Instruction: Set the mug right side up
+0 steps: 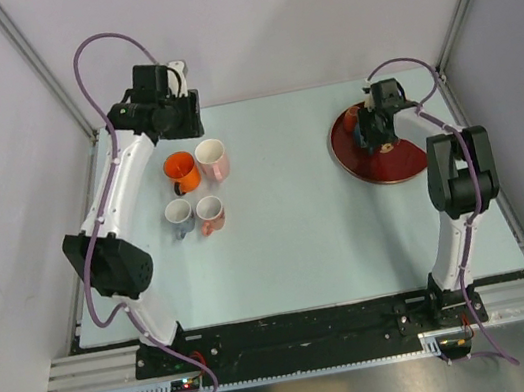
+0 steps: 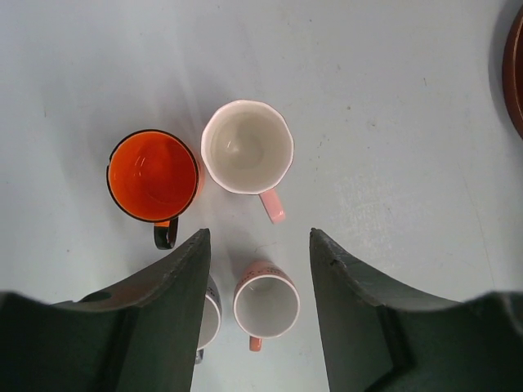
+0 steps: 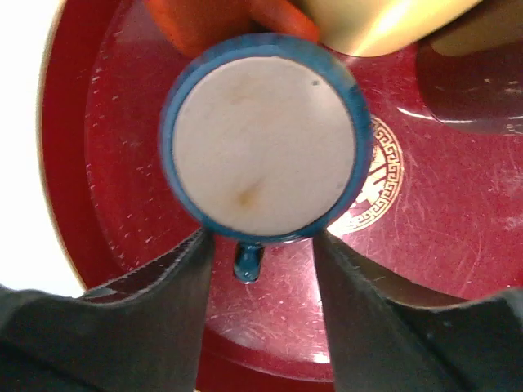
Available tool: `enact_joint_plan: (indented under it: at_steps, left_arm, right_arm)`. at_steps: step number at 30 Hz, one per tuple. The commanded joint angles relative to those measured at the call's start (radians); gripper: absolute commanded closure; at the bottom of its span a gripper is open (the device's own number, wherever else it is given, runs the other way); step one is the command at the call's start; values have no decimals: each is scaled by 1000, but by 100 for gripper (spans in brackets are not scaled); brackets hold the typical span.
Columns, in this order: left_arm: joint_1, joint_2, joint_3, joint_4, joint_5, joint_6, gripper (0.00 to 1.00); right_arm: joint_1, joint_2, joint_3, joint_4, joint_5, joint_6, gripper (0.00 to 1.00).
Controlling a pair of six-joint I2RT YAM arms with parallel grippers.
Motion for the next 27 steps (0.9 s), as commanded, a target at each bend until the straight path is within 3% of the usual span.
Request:
enact_joint_plan:
  at_steps: [1, 4, 11, 15, 17, 27]
  left_arm:
    - [0, -68, -10, 23, -15, 49, 44]
    - [-2, -76, -17, 25, -33, 64, 43]
    - [-7, -75, -10, 24, -41, 68, 42]
    - [-6, -62, 12, 24, -31, 57, 42]
    - [-6, -58, 18, 23, -3, 53, 42]
    - [31, -16, 107, 26, 214, 17, 42]
  right_arm:
    - [1, 58, 65, 33, 56, 17, 50]
    - [5, 83, 84, 30, 68, 17, 61]
    - [16, 123, 127, 1, 118, 43, 73]
    - [16, 114, 122, -8, 130, 52, 96]
    - [12, 88, 98, -16, 97, 48, 99]
    - [5, -221, 76, -52, -474, 97, 100]
